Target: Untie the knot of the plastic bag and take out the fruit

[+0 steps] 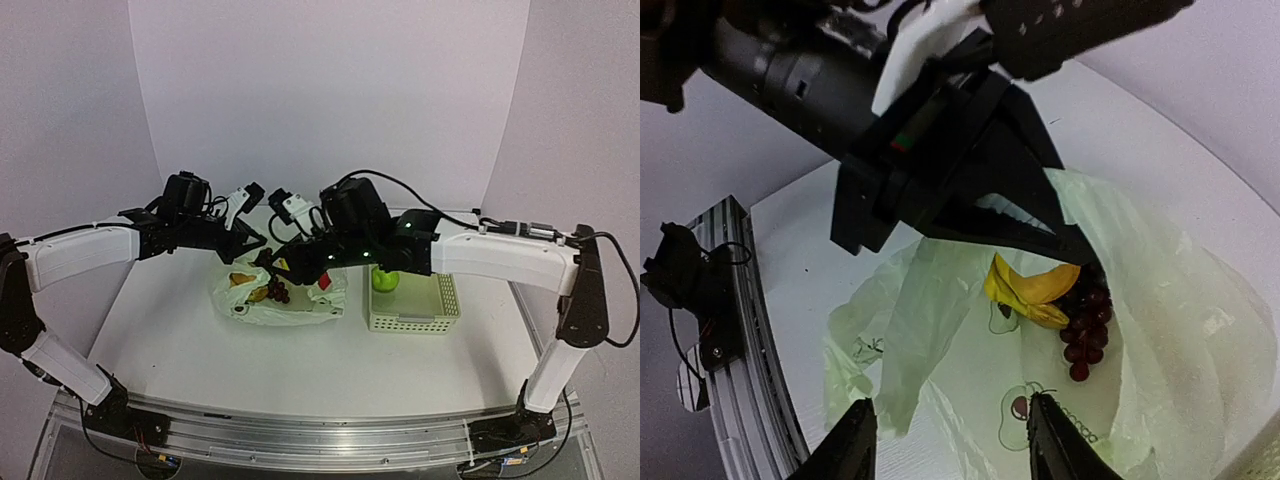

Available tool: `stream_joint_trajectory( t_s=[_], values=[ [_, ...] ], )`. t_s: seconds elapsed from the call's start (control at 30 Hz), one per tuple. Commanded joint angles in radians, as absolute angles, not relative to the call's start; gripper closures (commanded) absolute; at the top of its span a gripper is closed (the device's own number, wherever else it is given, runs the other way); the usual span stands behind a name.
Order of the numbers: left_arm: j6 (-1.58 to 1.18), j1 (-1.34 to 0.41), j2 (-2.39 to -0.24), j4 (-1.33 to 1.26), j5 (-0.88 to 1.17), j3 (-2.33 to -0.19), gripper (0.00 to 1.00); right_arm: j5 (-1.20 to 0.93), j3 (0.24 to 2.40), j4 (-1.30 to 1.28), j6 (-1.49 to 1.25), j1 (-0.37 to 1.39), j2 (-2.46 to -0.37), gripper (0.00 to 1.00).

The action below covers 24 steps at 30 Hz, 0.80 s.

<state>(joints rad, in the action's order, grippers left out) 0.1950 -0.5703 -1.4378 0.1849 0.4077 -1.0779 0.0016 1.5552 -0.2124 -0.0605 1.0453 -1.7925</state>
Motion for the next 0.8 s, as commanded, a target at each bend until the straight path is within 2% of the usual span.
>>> stream_joint_trajectory(
  t_s=[0.0,0.17,0.43,0.53,0.67,0.73,0.77],
  values=[
    [0.154,-0.559,-1.391,0.197,0.417,-1.076,1.0,-0.029,1.612,-0.104,-0.118,1.021,-1.928,0.58],
    [0.104,-0.551,-1.379,0.223,0.412,-1.054,1.0,0.081,1.681,-0.099,-0.083,1.045,-2.078,0.66],
    [0.047,-0.504,-1.383,0.241,0.417,-1.05,1.0,0.138,1.704,-0.099,-0.099,1.052,-2.225,0.67],
    [0.069,-0.502,-1.367,0.247,0.43,-1.029,1.0,0.152,1.707,-0.1,-0.089,1.062,-2.258,0.64],
    [0.093,-0.502,-1.341,0.241,0.474,-0.991,1.0,0.173,1.731,-0.089,-0.085,1.065,-2.288,0.55],
    [0.094,-0.502,-1.332,0.234,0.482,-0.973,1.0,0.187,1.748,-0.075,-0.066,1.066,-2.3,0.42],
    [0.092,-0.502,-1.33,0.232,0.485,-0.966,1.0,0.205,1.753,-0.067,-0.059,1.066,-2.306,0.33]
  ],
)
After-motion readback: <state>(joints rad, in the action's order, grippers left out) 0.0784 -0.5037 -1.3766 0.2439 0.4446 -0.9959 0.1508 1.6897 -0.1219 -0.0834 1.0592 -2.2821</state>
